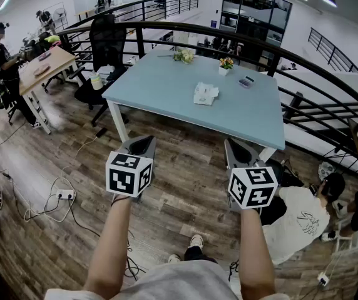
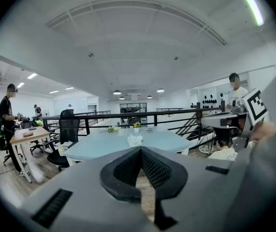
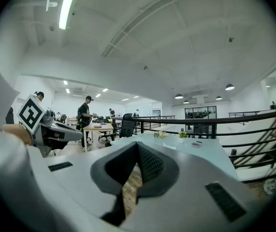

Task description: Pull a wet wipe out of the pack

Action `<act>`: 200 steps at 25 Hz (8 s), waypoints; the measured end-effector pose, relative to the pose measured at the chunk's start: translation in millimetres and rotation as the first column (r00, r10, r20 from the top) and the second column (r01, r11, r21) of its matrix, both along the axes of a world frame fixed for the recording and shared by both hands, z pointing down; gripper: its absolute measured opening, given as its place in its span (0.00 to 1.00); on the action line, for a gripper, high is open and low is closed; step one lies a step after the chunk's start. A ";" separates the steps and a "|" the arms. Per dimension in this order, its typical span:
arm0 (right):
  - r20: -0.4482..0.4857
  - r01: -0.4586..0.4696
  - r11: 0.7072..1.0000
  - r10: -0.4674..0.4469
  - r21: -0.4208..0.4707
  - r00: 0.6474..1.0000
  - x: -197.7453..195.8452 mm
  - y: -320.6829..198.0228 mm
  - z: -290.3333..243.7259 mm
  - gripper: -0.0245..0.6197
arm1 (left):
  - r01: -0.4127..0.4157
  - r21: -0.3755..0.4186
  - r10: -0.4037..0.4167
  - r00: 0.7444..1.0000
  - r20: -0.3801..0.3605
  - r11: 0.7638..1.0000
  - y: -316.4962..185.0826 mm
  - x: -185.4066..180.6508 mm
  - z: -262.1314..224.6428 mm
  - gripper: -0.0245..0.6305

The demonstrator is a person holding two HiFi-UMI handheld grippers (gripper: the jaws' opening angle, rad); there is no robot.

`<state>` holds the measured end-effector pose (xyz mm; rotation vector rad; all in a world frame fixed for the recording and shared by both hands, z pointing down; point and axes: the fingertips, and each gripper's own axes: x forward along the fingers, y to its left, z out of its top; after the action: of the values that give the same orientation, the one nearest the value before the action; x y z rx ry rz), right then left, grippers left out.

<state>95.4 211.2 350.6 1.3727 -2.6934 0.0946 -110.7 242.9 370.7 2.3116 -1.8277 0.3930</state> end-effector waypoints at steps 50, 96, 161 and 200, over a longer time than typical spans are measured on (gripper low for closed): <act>0.034 0.104 0.992 -0.101 -0.078 0.994 -7.5 -158.8 23.9 0.34 | 0.027 -0.052 -0.024 0.998 0.060 0.998 -170.6 12.9 17.9 0.03; 0.021 0.179 0.976 -0.178 -0.123 0.984 5.4 -340.5 51.3 0.44 | 0.102 -0.062 -0.098 0.993 0.066 0.993 -341.8 26.3 34.4 0.03; -0.063 -0.189 0.940 0.179 -0.282 0.982 -100.9 -567.6 102.5 0.44 | -0.322 -0.140 0.327 0.945 0.011 0.936 -624.5 -47.7 80.8 0.03; -0.137 -0.150 0.875 0.097 -0.461 0.986 -140.6 -566.2 208.5 0.43 | -0.396 -0.229 0.409 0.912 0.012 0.889 -620.2 -33.4 139.0 0.03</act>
<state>-45.1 -355.1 559.1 1.3389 -2.2757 0.6220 -144.1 -377.3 509.7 2.5277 -1.2328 0.6915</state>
